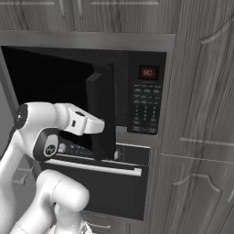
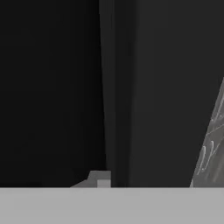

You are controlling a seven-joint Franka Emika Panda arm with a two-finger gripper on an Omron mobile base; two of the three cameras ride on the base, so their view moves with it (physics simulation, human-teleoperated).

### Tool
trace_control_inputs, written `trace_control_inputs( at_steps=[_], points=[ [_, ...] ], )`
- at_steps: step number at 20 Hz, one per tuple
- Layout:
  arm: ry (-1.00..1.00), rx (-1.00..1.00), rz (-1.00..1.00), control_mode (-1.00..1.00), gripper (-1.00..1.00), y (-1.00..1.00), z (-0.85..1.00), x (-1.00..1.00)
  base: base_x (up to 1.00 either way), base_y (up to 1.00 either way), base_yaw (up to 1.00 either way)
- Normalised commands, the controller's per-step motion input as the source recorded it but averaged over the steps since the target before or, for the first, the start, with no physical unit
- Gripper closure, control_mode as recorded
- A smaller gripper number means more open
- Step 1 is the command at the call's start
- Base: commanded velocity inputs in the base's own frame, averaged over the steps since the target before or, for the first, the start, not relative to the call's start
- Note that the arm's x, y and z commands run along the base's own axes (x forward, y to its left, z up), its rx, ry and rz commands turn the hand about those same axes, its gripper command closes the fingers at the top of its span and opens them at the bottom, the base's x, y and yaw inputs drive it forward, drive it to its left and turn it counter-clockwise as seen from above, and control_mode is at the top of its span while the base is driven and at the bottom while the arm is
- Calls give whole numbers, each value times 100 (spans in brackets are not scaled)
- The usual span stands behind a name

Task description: Place the sponge inside the microwave to prepare for sanitizing.

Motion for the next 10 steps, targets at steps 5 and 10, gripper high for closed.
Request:
trace_control_inputs(
  at_steps=[5, 10],
  points=[
    [-20, 0, -24, -100, 100, 53, -5, -33, 0, 0, 0],
    [-25, -1, -23, -100, 100, 50, -8, -28, 0, 0, 0]
  ],
)
